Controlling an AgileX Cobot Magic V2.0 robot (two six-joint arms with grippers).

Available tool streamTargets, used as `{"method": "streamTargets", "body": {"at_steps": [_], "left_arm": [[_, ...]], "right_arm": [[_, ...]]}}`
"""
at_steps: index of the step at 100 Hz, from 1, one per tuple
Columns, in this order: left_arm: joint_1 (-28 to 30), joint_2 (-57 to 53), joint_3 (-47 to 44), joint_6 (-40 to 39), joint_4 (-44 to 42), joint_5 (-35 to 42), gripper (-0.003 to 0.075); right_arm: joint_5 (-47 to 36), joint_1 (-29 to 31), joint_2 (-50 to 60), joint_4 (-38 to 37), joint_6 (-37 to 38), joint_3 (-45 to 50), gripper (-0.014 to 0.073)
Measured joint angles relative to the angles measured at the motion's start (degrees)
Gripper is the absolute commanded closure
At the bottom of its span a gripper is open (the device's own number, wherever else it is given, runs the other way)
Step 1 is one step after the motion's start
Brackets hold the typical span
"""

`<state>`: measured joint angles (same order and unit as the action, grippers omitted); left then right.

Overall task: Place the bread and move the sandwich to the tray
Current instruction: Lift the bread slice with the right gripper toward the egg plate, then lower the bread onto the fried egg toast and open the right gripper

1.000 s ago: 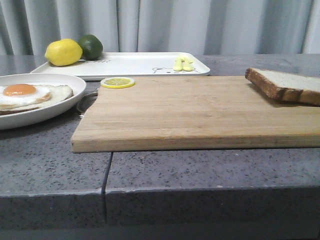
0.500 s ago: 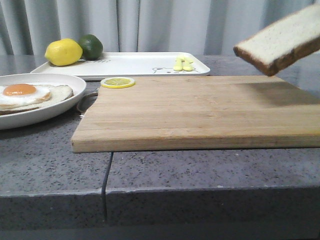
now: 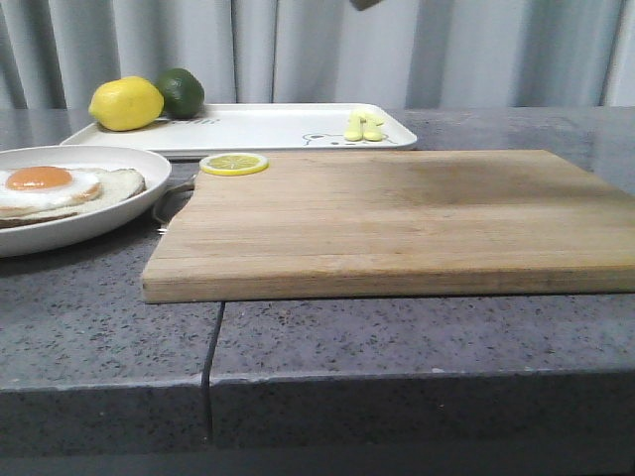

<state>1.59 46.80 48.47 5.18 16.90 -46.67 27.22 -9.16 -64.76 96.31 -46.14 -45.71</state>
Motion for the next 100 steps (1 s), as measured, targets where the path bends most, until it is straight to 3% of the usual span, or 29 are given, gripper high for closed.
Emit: {"method": "streamTargets", "body": {"at_steps": [17,49,100], "left_arm": [[0.0,0.0,0.0,0.0,0.0,0.0,0.0146],[0.0,0.0,0.0,0.0,0.0,0.0,0.0146],[0.0,0.0,0.09,0.0,0.0,0.0,0.0146]], "right_arm": [[-12.54,-12.46,-1.81,5.86,-1.51,-0.62,0.0652],[-25.23,-29.55,-14.52,8.0,-2.6,-12.43,0.0652],[-29.45,-40.1,-37.43,8.74,6.14,-30.51,0.0652]]}}
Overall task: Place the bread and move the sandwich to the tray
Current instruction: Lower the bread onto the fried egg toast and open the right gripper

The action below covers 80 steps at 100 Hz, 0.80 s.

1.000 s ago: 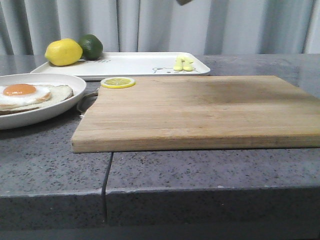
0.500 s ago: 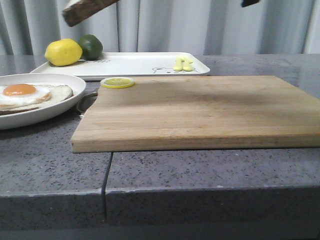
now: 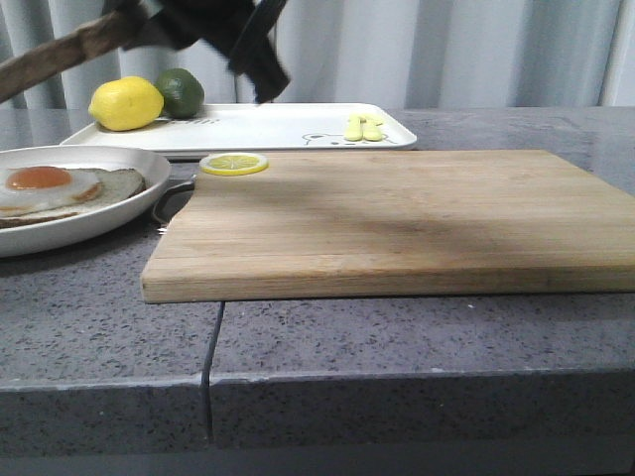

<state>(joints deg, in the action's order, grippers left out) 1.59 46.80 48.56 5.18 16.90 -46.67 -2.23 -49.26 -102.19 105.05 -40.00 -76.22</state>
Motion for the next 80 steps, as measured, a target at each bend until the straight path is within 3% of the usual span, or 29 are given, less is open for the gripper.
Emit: {"method": "streamTargets", "body": {"at_steps": [22,65,80], "left_arm": [[0.0,0.0,0.0,0.0,0.0,0.0,0.0146],[0.0,0.0,0.0,0.0,0.0,0.0,0.0146],[0.0,0.0,0.0,0.0,0.0,0.0,0.0146]], "right_arm": [[-1.45,-0.77,-3.53,0.12,3.38,-0.69,0.0652],[-1.44,-0.89,-4.9,0.24,2.95,-0.8,0.0647],[-0.96,-0.89,-4.9,0.34,2.02,0.42,0.0545]]}}
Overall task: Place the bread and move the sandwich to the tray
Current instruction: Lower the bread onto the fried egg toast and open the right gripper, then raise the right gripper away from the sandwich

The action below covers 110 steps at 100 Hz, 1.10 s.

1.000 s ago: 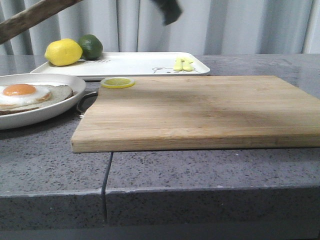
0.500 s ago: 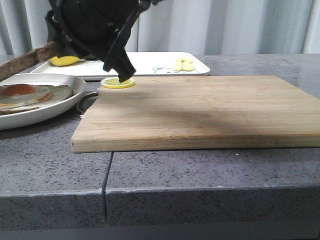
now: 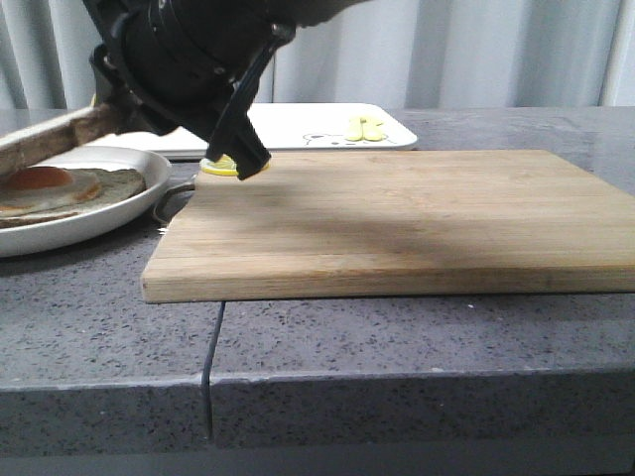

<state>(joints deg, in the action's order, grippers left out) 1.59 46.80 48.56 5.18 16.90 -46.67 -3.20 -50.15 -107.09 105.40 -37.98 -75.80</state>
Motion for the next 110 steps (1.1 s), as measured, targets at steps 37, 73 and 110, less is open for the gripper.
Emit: {"method": "streamTargets", "body": {"at_steps": [37,73,110], "left_arm": [[0.0,0.0,0.0,0.0,0.0,0.0,0.0146],[0.0,0.0,0.0,0.0,0.0,0.0,0.0146],[0.0,0.0,0.0,0.0,0.0,0.0,0.0146]], "right_arm": [[1.23,0.0,0.0,0.02,-3.27,1.78,0.0102],[-1.74,0.86,2.47,0.02,-6.09,1.9,0.0095],[-1.72,9.39,13.75,-6.55,-13.44,1.9,0.0095]]}}
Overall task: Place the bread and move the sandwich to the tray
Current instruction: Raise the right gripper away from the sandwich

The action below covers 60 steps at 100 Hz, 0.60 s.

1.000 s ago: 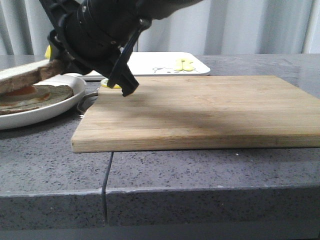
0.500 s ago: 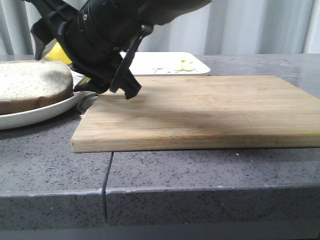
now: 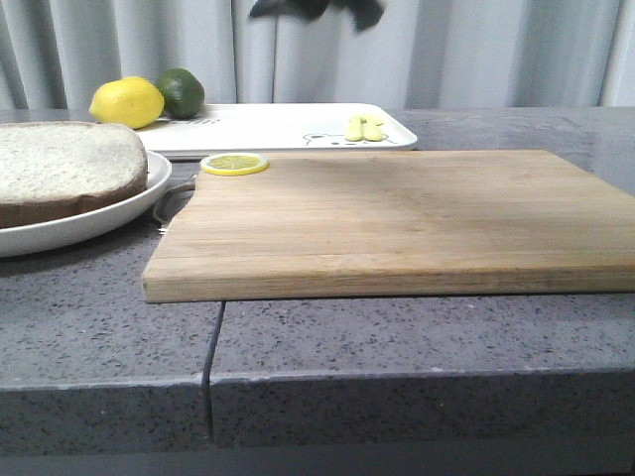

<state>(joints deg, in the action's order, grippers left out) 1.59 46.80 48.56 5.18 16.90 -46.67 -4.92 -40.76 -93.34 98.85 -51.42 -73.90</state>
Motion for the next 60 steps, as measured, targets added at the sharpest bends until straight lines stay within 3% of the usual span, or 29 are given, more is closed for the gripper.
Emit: {"method": "streamTargets", "body": {"at_steps": [14,30,45,60], "left_arm": [[0.0,0.0,0.0,0.0,0.0,0.0,0.0146],[0.0,0.0,0.0,0.0,0.0,0.0,0.0146],[0.0,0.0,0.0,0.0,0.0,-0.04,0.0146],[0.0,0.0,0.0,0.0,0.0,-0.04,0.0146]], "right_arm": [[4.39,5.68,5.4,-8.68,-1.61,1.1,0.0095],[11.71,13.71,12.62,-23.87,-0.53,4.63,0.0095],[17.58,22.74,18.79,-36.89,6.97,9.71,0.0095],[22.05,31.03,25.6,-54.57,17.93,15.25,0.0095]]}}
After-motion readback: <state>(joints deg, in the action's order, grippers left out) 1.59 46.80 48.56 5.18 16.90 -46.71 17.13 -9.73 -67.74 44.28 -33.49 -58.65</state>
